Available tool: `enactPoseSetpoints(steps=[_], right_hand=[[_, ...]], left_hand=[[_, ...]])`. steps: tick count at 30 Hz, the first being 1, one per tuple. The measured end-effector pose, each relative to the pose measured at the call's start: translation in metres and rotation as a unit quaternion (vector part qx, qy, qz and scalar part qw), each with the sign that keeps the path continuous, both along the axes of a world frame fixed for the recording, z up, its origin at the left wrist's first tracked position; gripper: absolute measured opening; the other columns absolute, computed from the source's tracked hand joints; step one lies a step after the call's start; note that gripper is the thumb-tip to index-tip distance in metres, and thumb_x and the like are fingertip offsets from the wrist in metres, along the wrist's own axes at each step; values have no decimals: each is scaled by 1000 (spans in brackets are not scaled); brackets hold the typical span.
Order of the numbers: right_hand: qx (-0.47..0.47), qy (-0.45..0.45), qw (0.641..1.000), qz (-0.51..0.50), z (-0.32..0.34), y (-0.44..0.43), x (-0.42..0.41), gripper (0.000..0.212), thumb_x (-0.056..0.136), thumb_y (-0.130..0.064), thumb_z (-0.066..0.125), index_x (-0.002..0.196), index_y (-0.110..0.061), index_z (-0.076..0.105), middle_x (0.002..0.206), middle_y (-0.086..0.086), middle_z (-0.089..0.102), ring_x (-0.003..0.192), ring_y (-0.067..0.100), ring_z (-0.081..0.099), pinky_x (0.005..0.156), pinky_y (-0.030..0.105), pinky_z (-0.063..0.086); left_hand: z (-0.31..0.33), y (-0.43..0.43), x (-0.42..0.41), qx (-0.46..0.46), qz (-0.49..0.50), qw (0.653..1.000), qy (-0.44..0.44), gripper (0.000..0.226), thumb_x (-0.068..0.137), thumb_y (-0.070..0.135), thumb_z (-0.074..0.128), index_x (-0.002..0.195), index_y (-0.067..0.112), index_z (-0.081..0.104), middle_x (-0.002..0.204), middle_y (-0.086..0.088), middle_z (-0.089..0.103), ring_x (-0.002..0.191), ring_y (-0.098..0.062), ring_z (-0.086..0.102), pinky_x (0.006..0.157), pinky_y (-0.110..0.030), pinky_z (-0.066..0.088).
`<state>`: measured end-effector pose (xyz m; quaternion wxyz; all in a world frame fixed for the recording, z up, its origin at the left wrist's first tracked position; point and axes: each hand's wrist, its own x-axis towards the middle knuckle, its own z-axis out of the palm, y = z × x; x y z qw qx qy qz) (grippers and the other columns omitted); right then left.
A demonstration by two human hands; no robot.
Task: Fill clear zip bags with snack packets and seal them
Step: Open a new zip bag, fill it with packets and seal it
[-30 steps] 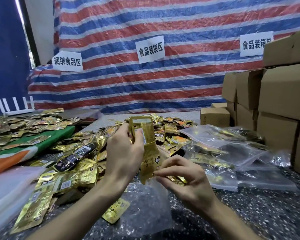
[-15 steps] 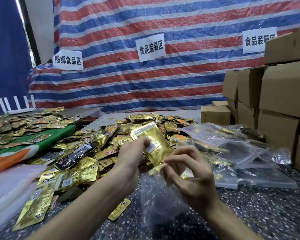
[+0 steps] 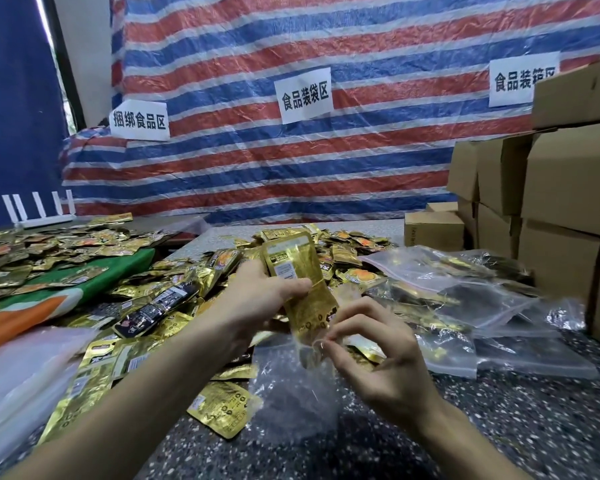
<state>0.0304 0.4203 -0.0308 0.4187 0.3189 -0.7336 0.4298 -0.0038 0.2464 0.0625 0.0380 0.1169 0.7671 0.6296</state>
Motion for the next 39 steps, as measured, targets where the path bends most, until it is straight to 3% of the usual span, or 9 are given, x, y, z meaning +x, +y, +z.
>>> enactPoseSetpoints(steps=[5, 9, 14, 17, 21, 23, 28, 34, 39], right_hand=[[-11, 19, 999, -33, 2, 4, 0, 11, 86, -20, 70, 83, -9, 72, 89, -1, 63, 88, 11, 62, 75, 21, 49], [-4, 52, 997, -53, 4, 4, 0, 9, 86, -17, 74, 88, -8, 74, 91, 1, 62, 90, 10, 61, 77, 19, 49], [-25, 77, 994, -68, 8, 3, 3, 10, 85, -14, 75, 89, -4, 74, 93, 5, 64, 93, 10, 61, 81, 20, 49], [-38, 86, 993, -76, 11, 5, 4, 9, 85, -12, 73, 91, -5, 74, 93, 8, 65, 93, 11, 62, 81, 23, 51], [-45, 88, 992, -79, 12, 6, 3, 8, 85, -5, 72, 93, -4, 73, 94, 8, 65, 93, 15, 64, 81, 28, 53], [-48, 83, 993, -73, 11, 6, 2, 7, 88, -8, 69, 93, -5, 73, 95, 8, 65, 94, 16, 64, 81, 29, 53], [-58, 42, 996, -43, 9, 6, 2, 11, 87, -13, 63, 90, -7, 71, 100, 3, 65, 101, 13, 62, 85, 25, 50], [-45, -20, 999, -21, 6, 2, 1, 19, 82, 2, 65, 89, -15, 69, 106, 2, 66, 108, 13, 62, 89, 21, 48], [-34, -23, 999, -11, 3, 4, -2, 20, 83, 1, 66, 91, -16, 70, 108, -2, 67, 110, 12, 62, 91, 17, 46]], left_hand=[[7, -6, 1, -63, 62, 987, 132, 15, 73, 1, 81, 81, 12, 73, 78, -4, 76, 78, -23, 74, 76, -42, 59], [11, -2, 11, -114, 77, 969, 206, 35, 58, 7, 91, 84, 19, 71, 79, 2, 74, 77, -15, 72, 72, -38, 58], [28, -2, 15, -40, -19, 997, 57, 53, 48, -4, 88, 96, 10, 71, 101, -7, 70, 92, -16, 67, 65, -24, 55], [38, -8, 11, 26, -31, 998, 57, 50, 42, -1, 81, 90, 6, 72, 98, -10, 72, 96, -19, 68, 65, -22, 58], [34, -13, 1, 143, -45, 985, 89, 37, 64, 20, 79, 96, 5, 69, 90, -7, 75, 83, -20, 73, 69, -25, 59], [24, -17, -13, 144, 2, 983, 110, 27, 85, 29, 70, 100, 8, 67, 95, -8, 72, 82, -20, 70, 70, -27, 57], [-29, -41, -64, -89, 150, 965, 195, 8, 94, 11, 62, 98, 17, 66, 100, 0, 67, 93, -14, 63, 75, -25, 49], [-84, -64, -114, -390, 182, 873, 230, 51, 88, 12, 61, 137, 21, 52, 142, -2, 51, 128, -23, 47, 106, -45, 42], [-82, -50, -143, -484, 158, 820, 263, 71, 86, 16, 62, 151, 30, 36, 155, 2, 39, 141, -21, 35, 115, -47, 28]])
